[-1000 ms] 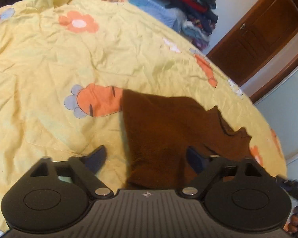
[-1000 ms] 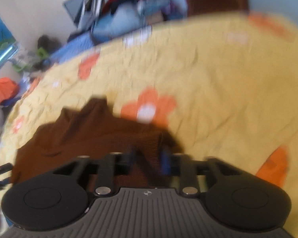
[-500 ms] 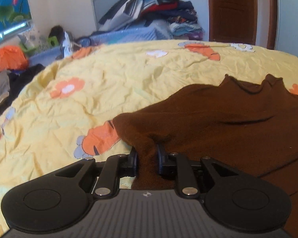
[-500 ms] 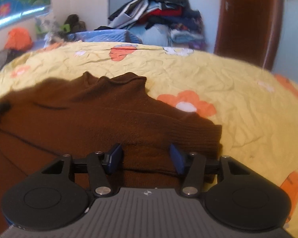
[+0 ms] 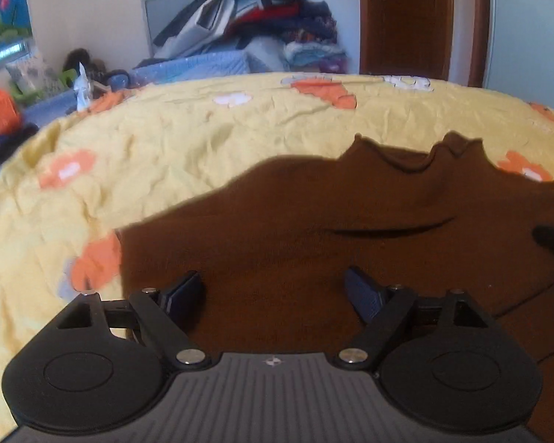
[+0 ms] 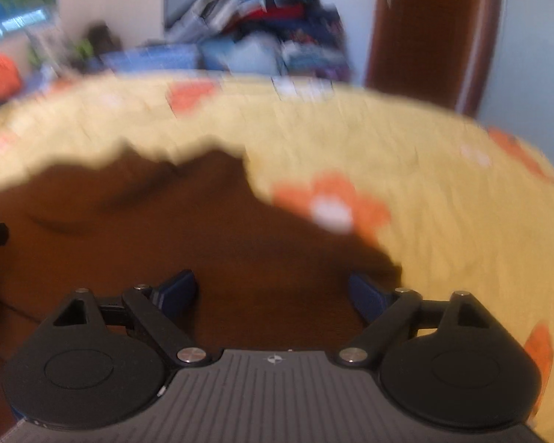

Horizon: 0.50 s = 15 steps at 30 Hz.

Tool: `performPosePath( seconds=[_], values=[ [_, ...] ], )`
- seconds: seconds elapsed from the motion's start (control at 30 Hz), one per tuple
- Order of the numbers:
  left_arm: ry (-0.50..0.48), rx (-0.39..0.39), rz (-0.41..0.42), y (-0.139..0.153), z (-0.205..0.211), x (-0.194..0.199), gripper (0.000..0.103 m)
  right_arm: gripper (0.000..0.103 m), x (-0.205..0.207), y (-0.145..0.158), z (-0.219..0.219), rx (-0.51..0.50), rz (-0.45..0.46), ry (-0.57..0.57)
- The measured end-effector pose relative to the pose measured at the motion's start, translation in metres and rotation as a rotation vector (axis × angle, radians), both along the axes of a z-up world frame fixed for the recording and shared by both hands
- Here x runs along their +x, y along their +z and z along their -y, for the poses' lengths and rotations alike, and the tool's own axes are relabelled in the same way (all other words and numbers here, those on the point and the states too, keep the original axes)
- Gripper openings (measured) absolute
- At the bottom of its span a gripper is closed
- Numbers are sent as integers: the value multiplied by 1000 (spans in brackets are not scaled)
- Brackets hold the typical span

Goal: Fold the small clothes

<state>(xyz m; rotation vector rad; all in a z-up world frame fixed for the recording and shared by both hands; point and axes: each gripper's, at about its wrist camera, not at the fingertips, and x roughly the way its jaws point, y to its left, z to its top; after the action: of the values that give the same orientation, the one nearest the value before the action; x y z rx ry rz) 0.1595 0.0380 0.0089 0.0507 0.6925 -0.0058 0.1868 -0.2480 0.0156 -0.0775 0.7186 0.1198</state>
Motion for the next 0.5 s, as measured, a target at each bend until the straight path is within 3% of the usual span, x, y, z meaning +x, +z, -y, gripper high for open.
performPosePath(
  seconds=[0.1,0.17,0.3,0.37,0.43,0.5],
  values=[
    [-39,-15,18,-5,-13,-5,86,96,-11,-10,13,33,29,28],
    [-23,0,18,-5,-10,-2,86,103,-3,-12,11,17,17,36],
    [0,109,35,9,5,-20,85,98,2,-3,6,1,-2,26],
    [-43,105,71,16,7,-41,85,95,-14,14,8,47,9,-8],
    [-84,87,61,13,11,-52,85,99,-35,26,5,129,52,41],
    [-92,115,48,2,16,-53,86,99,-41,25,-8,135,43,91]
  ],
)
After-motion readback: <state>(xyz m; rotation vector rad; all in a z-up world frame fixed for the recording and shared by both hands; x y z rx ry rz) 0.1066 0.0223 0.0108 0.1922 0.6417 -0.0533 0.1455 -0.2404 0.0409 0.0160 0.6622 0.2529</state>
